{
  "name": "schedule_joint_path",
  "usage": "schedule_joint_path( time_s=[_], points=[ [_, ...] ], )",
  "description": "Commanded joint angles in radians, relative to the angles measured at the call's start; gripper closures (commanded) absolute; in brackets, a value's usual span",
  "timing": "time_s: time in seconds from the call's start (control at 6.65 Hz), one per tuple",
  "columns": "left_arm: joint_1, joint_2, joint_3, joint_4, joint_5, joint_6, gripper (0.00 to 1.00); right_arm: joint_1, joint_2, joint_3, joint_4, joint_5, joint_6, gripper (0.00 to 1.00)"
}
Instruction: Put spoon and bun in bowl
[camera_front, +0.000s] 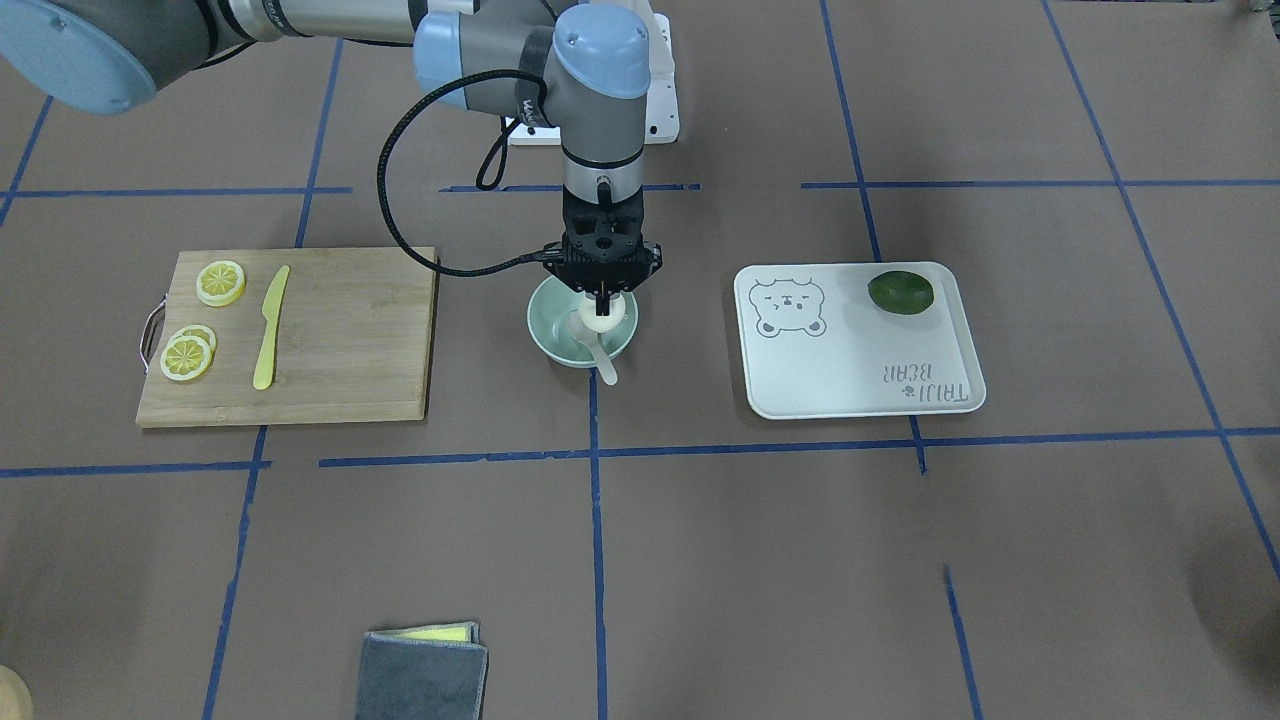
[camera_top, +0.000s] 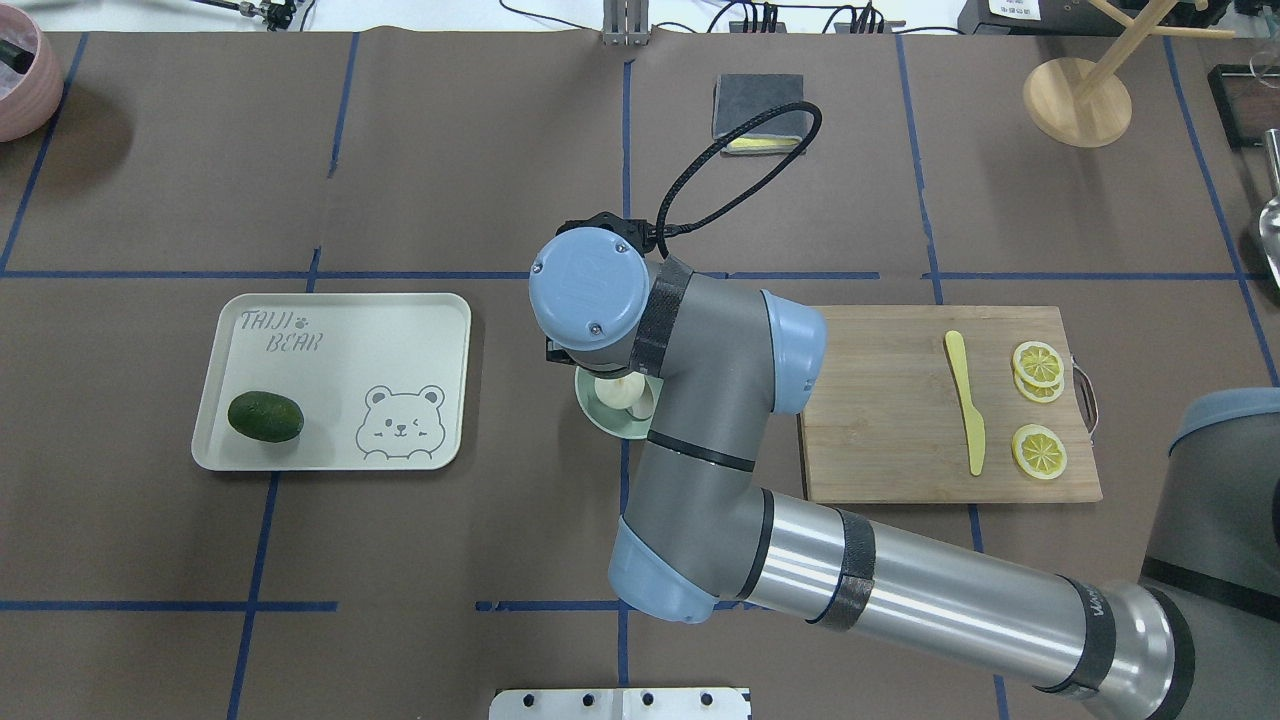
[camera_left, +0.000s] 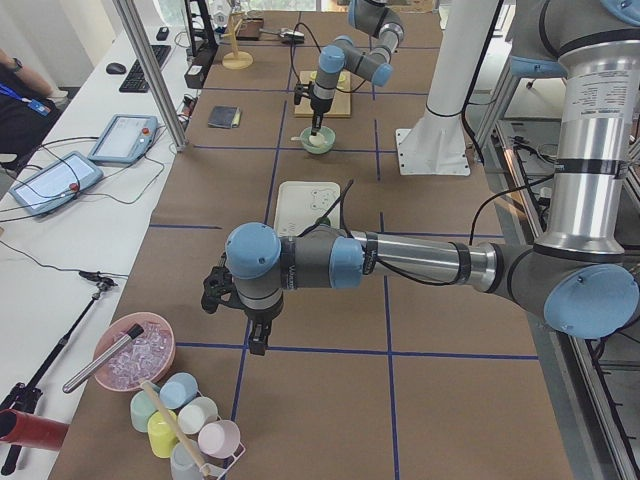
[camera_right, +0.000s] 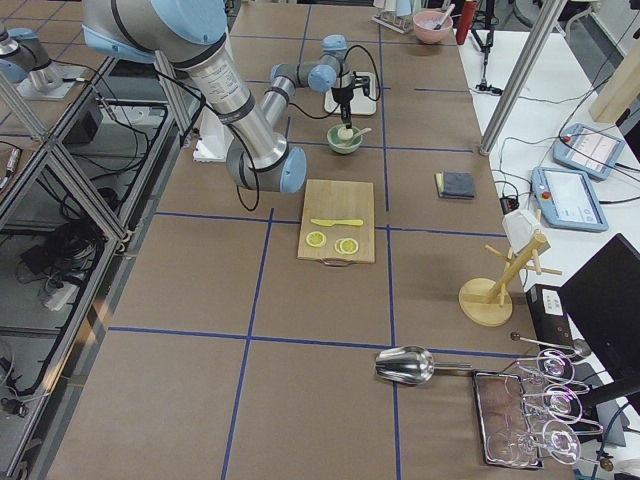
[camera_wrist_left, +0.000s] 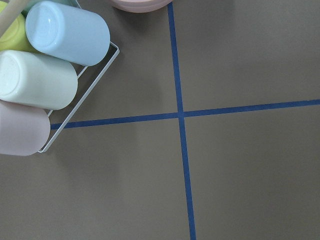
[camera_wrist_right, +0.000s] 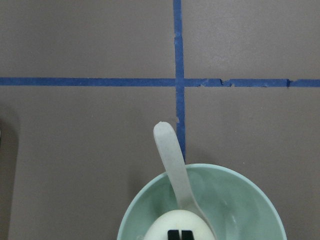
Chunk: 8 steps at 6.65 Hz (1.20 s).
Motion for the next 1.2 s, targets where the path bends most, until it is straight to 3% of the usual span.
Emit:
schedule_joint_path(
  time_s=[0.0,0.15,0.45,0.75,1.05],
  points=[
    [0.002,0.000,0.002,0.000,0.000,0.001,0.00,0.003,0.000,0.012,0.001,-0.001,-0.005,0.00],
    [0.000,0.000,0.002,0.000,0.000,0.001,0.00,0.052,-0.009,0.056,0.000,0.018,-0.050,0.00],
    [0.000,0.000,-0.006,0.002,0.008,0.005,0.00,0.226,-0.159,0.180,0.003,0.192,-0.287,0.00],
    [0.002,0.000,-0.003,0.005,0.012,0.004,0.00,0.401,-0.410,0.326,0.006,0.345,-0.618,0.00],
    [0.002,0.000,-0.009,0.005,0.116,0.005,0.00,0.651,-0.646,0.363,0.003,0.499,-1.060,0.00]
  ],
)
